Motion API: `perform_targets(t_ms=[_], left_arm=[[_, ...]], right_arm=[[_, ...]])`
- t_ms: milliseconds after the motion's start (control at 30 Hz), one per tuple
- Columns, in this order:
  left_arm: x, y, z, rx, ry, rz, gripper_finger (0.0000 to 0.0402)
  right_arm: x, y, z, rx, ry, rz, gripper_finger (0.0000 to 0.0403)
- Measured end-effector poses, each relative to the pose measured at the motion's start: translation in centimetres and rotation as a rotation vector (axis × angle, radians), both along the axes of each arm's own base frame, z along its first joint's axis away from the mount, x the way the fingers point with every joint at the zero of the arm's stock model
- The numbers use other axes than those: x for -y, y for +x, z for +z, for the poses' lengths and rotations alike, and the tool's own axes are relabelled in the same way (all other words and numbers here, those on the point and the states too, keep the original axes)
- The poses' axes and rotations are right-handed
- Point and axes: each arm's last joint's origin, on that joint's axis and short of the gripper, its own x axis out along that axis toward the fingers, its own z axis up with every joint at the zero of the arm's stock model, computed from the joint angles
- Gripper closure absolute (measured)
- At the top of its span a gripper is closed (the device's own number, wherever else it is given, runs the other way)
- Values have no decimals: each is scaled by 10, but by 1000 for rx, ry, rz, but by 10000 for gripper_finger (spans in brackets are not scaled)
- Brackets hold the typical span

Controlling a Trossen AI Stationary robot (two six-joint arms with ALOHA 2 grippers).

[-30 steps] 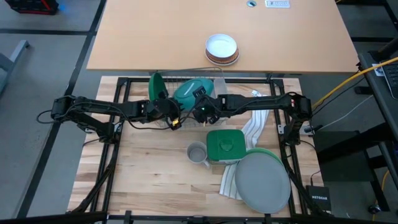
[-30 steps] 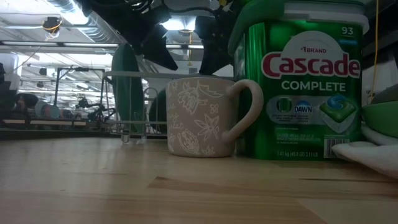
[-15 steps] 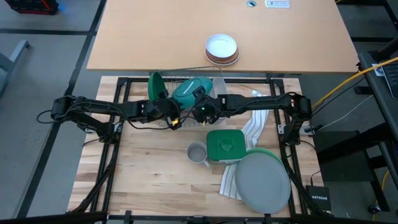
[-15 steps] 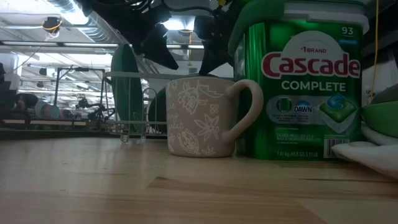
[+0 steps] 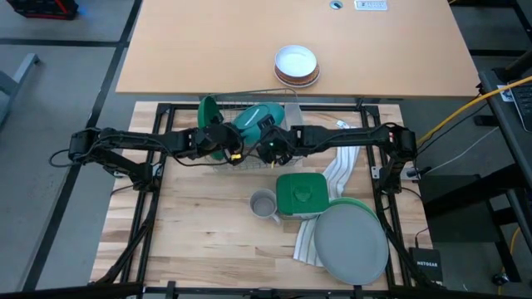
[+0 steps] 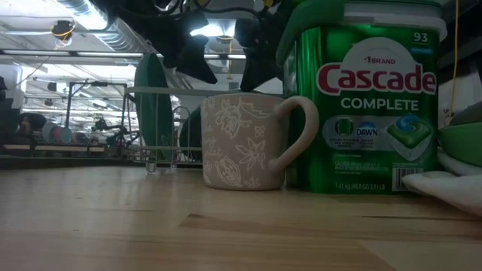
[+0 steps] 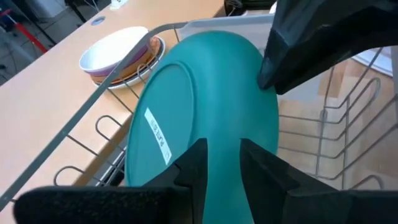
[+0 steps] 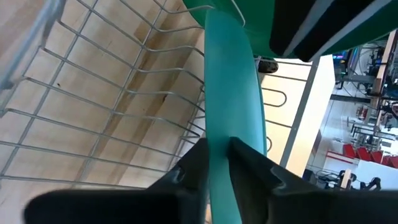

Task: Sort dishes
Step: Put the blue plate in the dish rack

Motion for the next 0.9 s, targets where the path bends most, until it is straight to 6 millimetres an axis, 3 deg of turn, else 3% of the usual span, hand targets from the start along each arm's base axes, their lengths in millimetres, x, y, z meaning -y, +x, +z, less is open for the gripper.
perform_targets(t_ms=[367,900], left_arm=[[-3,-1,0,0,1,12,318],[-3,-1,0,-2,-1,12,318]], right_arm=[[21,-3,1,10,-1,-58,280],[41,5,-9,54,2,-88,276]])
